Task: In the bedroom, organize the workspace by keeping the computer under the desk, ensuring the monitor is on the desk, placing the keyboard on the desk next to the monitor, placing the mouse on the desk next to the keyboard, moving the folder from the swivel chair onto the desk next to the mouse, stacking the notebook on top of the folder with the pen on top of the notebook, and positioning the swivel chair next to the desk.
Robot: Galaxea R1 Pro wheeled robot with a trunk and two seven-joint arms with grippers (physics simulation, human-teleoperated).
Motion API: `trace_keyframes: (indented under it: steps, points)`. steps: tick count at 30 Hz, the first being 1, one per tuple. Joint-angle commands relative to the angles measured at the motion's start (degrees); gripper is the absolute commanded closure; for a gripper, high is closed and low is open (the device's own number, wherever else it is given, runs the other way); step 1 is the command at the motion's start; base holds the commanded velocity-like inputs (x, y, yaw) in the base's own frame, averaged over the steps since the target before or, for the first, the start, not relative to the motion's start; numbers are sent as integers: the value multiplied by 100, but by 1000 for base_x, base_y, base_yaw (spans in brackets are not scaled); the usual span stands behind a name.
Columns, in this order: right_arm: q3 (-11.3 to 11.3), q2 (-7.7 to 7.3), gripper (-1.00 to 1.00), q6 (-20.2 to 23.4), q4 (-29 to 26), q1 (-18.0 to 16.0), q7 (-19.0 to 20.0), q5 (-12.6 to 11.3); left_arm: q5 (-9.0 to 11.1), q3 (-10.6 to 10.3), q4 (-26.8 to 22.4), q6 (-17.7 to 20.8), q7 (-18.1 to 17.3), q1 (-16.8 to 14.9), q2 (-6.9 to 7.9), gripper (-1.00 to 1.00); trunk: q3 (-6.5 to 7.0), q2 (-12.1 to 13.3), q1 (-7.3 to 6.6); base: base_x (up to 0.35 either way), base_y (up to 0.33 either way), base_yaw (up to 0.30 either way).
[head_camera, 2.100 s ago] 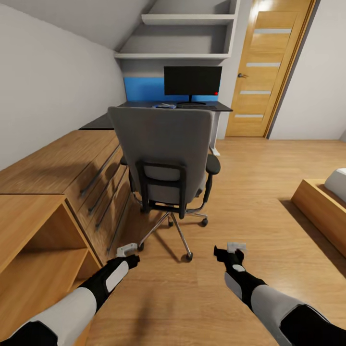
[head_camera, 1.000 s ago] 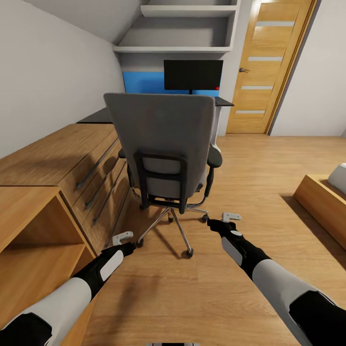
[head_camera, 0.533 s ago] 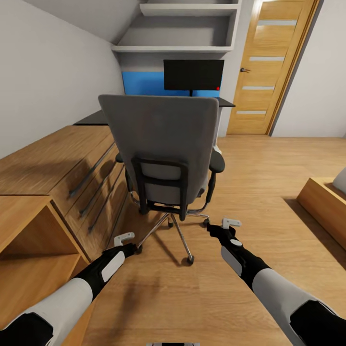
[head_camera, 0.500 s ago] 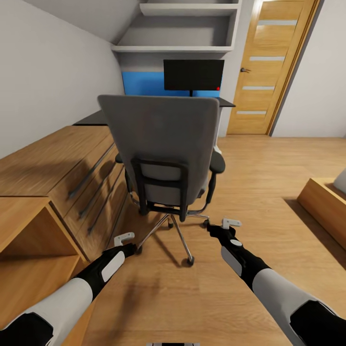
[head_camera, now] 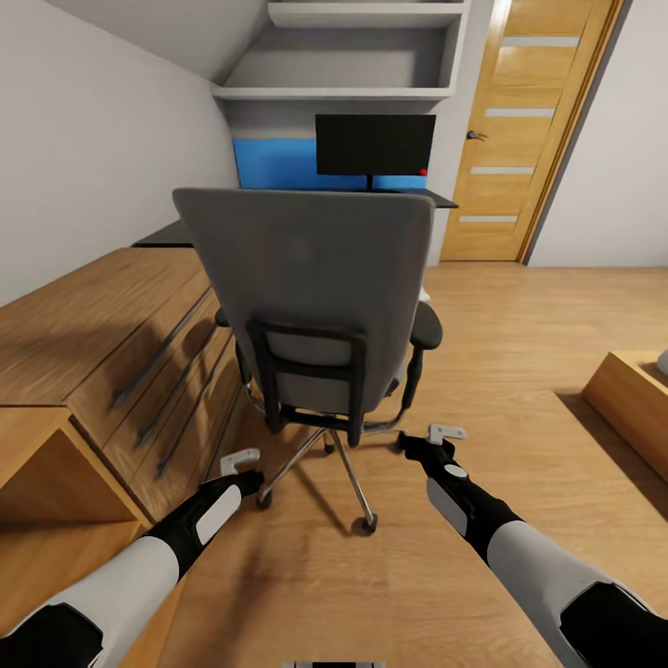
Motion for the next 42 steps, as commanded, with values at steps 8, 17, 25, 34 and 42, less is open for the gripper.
trace_keyframes:
  steps: [8, 17, 25, 34, 42]
  points:
    - [16, -45, -100, -33, 78, 2, -47, -85, 77, 1, 54, -263, 106, -4, 59, -100, -5, -2, 1, 59, 0, 0]
    - [-7, -115, -100, -728, 691, 2, -79, -94, 84, 1205, 101, -557, 119, -4, 58, -100, -5, -2, 1, 0, 0, 0]
    - [-13, -160, -100, -814, 809, 2, -84, -109, 78, 1620, 57, -577, 102, -4, 62, -100, -5, -2, 1, 0, 0, 0]
    - [-1, -166, -100, -1193, 1045, 2, -71, -120, 66, 1640, 1, -623, 24, -4, 55, -100, -5, -2, 1, 1, 0, 0]
    - [-1, -163, -100, -1264, 1088, 2, -68, -117, 32, 1627, -178, -612, 12, -4, 52, -100, -5, -2, 1, 240, 0, 0]
